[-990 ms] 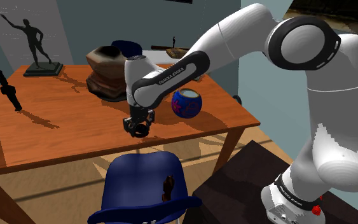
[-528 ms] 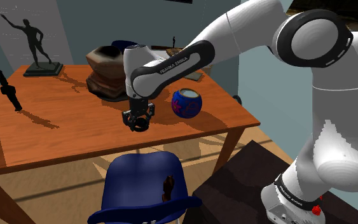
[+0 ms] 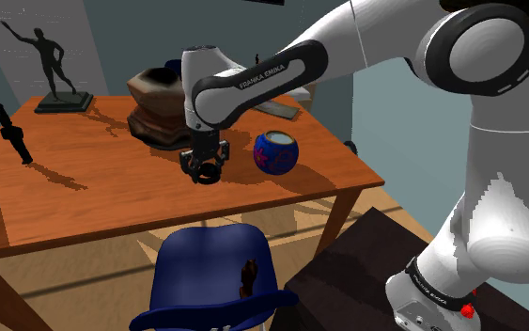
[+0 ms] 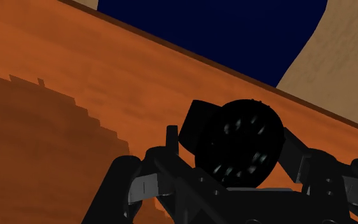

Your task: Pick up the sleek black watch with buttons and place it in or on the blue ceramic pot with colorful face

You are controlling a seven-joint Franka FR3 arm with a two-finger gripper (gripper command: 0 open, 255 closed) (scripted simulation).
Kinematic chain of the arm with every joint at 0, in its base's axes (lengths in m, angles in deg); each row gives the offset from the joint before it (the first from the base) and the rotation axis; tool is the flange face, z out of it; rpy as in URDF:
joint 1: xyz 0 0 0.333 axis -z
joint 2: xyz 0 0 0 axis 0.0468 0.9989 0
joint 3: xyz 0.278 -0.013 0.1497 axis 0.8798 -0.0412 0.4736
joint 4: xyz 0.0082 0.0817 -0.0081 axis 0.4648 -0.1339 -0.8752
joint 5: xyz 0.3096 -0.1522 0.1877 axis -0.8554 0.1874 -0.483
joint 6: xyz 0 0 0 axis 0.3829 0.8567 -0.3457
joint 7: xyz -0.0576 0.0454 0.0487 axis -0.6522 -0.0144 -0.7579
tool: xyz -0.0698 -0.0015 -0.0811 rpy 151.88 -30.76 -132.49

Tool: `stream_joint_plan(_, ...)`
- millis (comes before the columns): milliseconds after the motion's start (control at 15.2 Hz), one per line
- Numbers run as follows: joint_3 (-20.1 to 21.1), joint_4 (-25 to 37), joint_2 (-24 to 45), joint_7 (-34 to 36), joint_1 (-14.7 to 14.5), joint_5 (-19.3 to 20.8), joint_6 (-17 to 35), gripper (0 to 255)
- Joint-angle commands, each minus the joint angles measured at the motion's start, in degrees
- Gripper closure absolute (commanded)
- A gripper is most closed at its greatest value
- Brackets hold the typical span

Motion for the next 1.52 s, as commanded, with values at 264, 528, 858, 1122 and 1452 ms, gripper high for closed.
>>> stream_joint_plan(264, 0.3, 2.1, -1.8, -0.3, 0.1, -0.6, -3.9, 255)
stream_joint_plan(528, 0.5, 3.7, -3.0, -0.5, 0.2, -1.0, -6.5, 255)
stream_joint_plan(858, 0.7, 5.9, -4.1, -0.7, 0.3, -1.4, -9.9, 255)
stream_joint_plan(1122, 0.8, 7.9, -4.9, -0.8, 0.3, -1.6, -12.7, 255)
stream_joint_plan(1452, 0.9, 10.9, -5.6, -0.9, 0.2, -1.9, -16.3, 255)
